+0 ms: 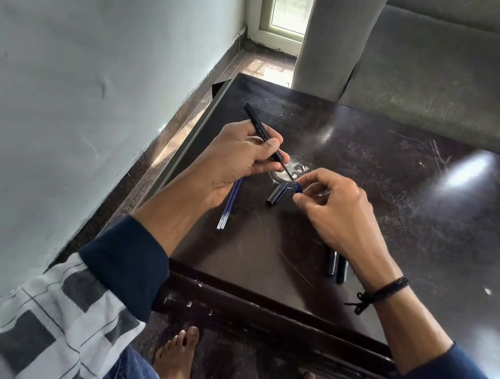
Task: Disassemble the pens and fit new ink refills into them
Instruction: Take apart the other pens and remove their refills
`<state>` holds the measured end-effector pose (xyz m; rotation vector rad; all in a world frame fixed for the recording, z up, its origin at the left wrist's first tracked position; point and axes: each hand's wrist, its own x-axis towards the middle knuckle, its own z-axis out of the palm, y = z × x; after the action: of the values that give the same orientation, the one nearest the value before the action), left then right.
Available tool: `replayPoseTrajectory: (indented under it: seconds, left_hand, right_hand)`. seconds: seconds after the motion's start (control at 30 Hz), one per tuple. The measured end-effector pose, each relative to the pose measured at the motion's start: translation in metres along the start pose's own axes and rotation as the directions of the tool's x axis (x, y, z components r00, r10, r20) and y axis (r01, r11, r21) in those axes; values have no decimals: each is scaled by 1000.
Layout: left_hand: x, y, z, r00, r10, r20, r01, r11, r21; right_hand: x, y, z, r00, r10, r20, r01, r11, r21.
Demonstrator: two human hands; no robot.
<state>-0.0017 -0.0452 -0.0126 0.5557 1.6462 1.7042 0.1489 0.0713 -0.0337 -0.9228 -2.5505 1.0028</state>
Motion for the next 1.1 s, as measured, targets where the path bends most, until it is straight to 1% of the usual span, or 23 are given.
replayPoseTrajectory:
  seconds: [0.33,0.5,0.8,1.1]
  left_hand:
    - [-3,1,3,1000,-14,22,13,999,34]
    - [-8,1,9,998,-40,55,36,996,76]
    - [-9,1,10,999,-34,32,31,994,103]
    - [-9,1,11,999,-38,39,34,995,92]
  right_hand:
    - [0,0,2,1000,-9,-8,9,1000,10]
    - [-2,-1,4,998,-45,-51,46,998,30]
    - [-3,-4,4,992,-74,-101,81,995,63]
    - [-3,-5,4,989,-57,-135,72,992,107]
